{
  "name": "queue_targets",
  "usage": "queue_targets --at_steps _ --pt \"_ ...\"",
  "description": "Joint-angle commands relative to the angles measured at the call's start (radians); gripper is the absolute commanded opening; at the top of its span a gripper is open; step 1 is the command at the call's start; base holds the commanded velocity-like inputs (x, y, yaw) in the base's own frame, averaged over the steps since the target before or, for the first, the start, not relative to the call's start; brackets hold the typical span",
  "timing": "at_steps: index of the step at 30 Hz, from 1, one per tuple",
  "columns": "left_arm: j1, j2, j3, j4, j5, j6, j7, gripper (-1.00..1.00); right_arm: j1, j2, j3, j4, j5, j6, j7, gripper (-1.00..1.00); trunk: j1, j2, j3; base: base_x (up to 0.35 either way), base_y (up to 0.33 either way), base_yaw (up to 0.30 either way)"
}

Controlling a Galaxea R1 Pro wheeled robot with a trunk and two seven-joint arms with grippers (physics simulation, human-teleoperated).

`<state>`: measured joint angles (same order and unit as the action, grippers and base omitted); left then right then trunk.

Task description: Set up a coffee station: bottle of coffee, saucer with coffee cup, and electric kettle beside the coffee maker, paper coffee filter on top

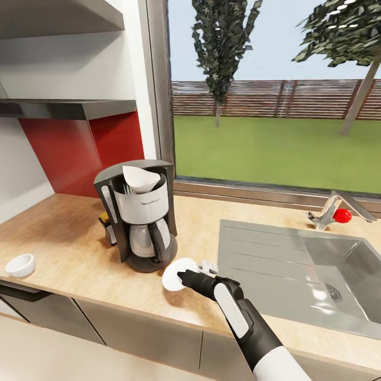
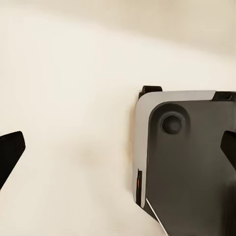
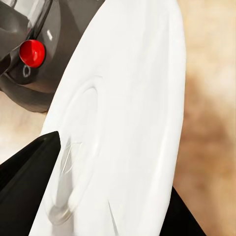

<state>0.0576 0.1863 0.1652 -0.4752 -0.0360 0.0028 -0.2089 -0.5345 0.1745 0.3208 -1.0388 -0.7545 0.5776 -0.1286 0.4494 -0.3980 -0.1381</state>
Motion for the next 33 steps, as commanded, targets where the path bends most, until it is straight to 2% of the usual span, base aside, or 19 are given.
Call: queue_targets --at_steps 1,9,10,28,33 --pt "0.000 -0.001 0.007 -0.002 -0.004 0.000 -0.007 1.00 -0.001 0.000 0.001 -0.001 -0.011 0.002 -0.010 -1.00 0.001 -0.002 -0.002 0.000 0.000 0.000" --pt "0.000 -0.001 0.007 -0.002 -0.004 0.000 -0.007 1.00 -0.001 0.000 0.001 -0.001 -0.011 0.003 -0.010 -1.00 0.001 -0.002 -0.002 0.000 0.000 0.000" --pt "0.000 -0.001 0.007 -0.002 -0.004 0.000 -0.007 1.00 -0.001 0.000 0.001 -0.001 -0.011 0.002 -0.010 1.00 0.001 -0.002 -0.002 0.000 0.000 0.000" --pt "0.000 -0.003 0.006 -0.002 -0.004 0.000 -0.007 1.00 -0.001 0.000 0.000 -0.011 -0.012 0.002 -0.010 1.00 0.001 -0.002 -0.002 0.000 0.000 0.000" --pt "0.000 -0.004 0.004 -0.002 -0.004 0.000 -0.007 1.00 -0.001 0.000 -0.003 -0.067 -0.012 0.003 -0.010 1.00 0.001 -0.002 -0.002 0.000 0.000 0.000"
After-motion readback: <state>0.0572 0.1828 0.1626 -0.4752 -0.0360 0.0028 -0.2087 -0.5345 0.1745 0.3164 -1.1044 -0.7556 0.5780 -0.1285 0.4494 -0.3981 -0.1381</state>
